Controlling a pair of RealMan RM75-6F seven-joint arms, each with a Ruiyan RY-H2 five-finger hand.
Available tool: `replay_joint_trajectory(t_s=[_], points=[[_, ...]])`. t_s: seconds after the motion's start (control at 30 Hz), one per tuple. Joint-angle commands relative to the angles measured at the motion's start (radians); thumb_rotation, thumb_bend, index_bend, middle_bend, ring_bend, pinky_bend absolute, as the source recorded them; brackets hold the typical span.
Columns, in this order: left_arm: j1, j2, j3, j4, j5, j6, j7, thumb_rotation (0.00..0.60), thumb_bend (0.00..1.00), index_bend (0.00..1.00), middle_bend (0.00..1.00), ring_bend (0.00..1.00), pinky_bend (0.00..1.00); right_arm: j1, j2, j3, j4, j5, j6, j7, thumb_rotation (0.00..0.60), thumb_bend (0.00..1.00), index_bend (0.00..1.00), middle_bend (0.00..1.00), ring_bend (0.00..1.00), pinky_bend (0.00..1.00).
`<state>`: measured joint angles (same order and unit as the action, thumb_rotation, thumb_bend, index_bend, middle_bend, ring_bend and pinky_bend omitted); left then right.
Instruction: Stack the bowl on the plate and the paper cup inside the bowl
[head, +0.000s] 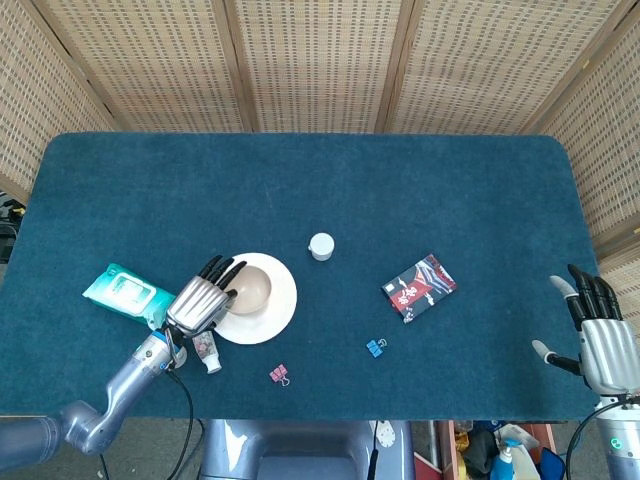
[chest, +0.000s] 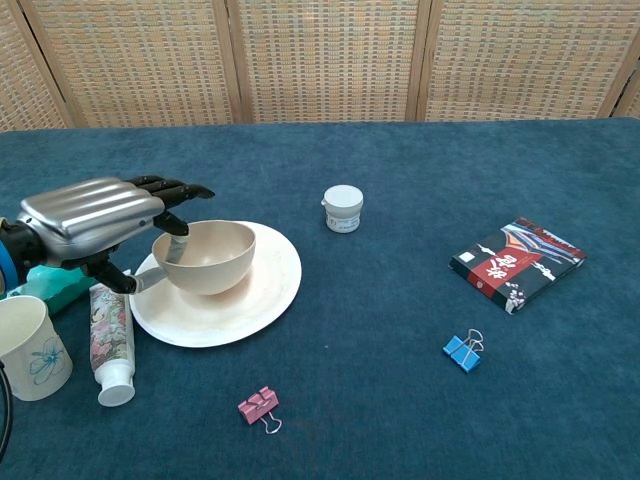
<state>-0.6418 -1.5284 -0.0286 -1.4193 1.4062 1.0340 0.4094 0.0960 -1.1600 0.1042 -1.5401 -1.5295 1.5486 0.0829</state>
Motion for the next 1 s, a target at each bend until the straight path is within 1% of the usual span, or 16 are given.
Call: replay_joint_trajectory(t_s=[0.03,0.13,0.23,0.33,0.4,0.5,0.57,0.67,0.73,0.8,0.9,1.0], points=[[0.002,0.0,-0.003,-0.003,0.0,0.004,0.002,0.6,0.32,0.41,0.0,0.0,0.02,-0.001,0.0,0.0,-0.001,0.0,0.001,0.0,0.6,0.13,0.1,0.0,0.0,0.0],[0.004,0.004,-0.007,-0.009,0.0,0.011,-0.007,0.6,0.26,0.35,0.0,0.0,0.01,-0.001,0.0,0.001,-0.001,0.001,0.001,0.0,0.6,0.13,0.1,0.0,0.0,0.0],[0.006,0.014,-0.011,-0.02,0.001,0.015,-0.019,0.6,0.22,0.31,0.0,0.0,0.01,0.0,0.001,0.001,-0.002,0.002,0.0,0.0,0.6,0.13,0.1,0.0,0.0,0.0],[0.012,0.028,-0.019,-0.04,0.004,0.03,-0.038,0.6,0.22,0.3,0.0,0.0,0.01,0.0,0.0,0.002,-0.002,0.001,0.0,0.001,0.6,0.13,0.1,0.0,0.0,0.0],[0.027,0.045,-0.035,-0.069,0.003,0.068,-0.068,0.6,0.22,0.3,0.0,0.0,0.01,-0.001,0.001,0.002,-0.002,0.002,0.001,0.001,0.6,0.13,0.1,0.0,0.0,0.0],[0.043,0.067,-0.049,-0.103,0.0,0.103,-0.081,0.6,0.21,0.3,0.0,0.0,0.01,0.0,0.0,0.003,-0.002,0.003,0.0,0.001,0.6,0.13,0.1,0.0,0.0,0.0],[0.059,0.098,-0.064,-0.144,0.005,0.143,-0.1,0.6,0.21,0.3,0.0,0.0,0.01,0.0,0.0,0.003,-0.001,0.004,-0.001,0.0,0.6,0.13,0.1,0.0,0.0,0.0],[0.083,0.158,-0.067,-0.216,0.025,0.185,-0.132,0.6,0.21,0.3,0.0,0.0,0.01,0.0,0.0,0.004,-0.001,0.006,-0.001,-0.002,0.6,0.13,0.1,0.0,0.0,0.0],[0.105,0.205,-0.052,-0.268,0.057,0.216,-0.153,0.6,0.21,0.31,0.0,0.0,0.01,0.0,0.0,0.005,-0.001,0.009,-0.003,-0.002,0.6,0.13,0.1,0.0,0.0,0.0],[0.124,0.248,-0.027,-0.305,0.098,0.237,-0.158,0.6,0.21,0.33,0.0,0.0,0.01,0.001,-0.001,0.005,-0.001,0.012,-0.007,-0.004,0.6,0.13,0.1,0.0,0.0,0.0],[0.159,0.301,0.017,-0.341,0.169,0.281,-0.151,0.6,0.21,0.36,0.0,0.0,0.01,0.002,-0.002,0.004,-0.002,0.01,-0.008,-0.011,0.6,0.13,0.1,0.0,0.0,0.0],[0.194,0.338,0.058,-0.363,0.229,0.322,-0.157,0.6,0.21,0.37,0.0,0.0,0.01,0.002,-0.003,0.002,-0.005,0.005,-0.005,-0.017,0.6,0.13,0.1,0.0,0.0,0.0]])
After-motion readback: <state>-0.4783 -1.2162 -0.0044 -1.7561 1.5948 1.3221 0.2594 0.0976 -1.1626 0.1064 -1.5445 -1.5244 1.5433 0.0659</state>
